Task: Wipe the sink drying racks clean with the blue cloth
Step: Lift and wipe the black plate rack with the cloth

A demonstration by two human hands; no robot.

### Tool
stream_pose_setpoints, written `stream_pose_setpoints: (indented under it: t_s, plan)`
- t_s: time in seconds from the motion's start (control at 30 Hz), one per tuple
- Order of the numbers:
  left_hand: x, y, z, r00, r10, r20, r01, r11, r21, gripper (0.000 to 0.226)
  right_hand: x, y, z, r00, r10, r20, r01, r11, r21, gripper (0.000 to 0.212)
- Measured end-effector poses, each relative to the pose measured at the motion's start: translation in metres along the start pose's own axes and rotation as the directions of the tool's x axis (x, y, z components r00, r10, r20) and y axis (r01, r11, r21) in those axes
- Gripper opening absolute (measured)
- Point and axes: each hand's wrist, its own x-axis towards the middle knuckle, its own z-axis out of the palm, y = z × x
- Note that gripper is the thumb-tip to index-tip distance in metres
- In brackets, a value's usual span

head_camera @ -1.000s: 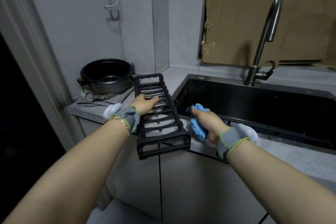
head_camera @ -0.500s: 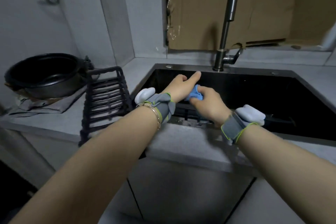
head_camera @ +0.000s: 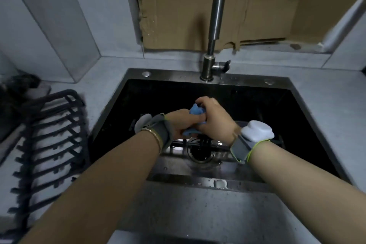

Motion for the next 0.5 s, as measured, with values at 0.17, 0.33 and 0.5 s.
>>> stream_pose_setpoints:
  t_s: [0.17,0.33,0.5]
  plan:
    - [-0.011,0.036,-0.006,0.994,-0.098,0.048,0.101,0.994,-0.050,0.011,-0.010,-0.017,-0.034,0.983,0.030,0.179,-0.071,0.970,0.231,0.092]
    - [-0.030,0.062,-0.003,0.952,-0.225,0.209,0.183,0.962,0.202,0.019,-0.017,-0.034,-0.042,0.943,-0.129,0.307,0.174,0.977,-0.122,0.093]
    - [-0.043,0.070,0.010,0.935,-0.346,0.078,0.302,0.892,0.337,0.021,-0.012,-0.055,-0.058,0.925,-0.153,0.348,0.296,0.864,-0.407,0.066]
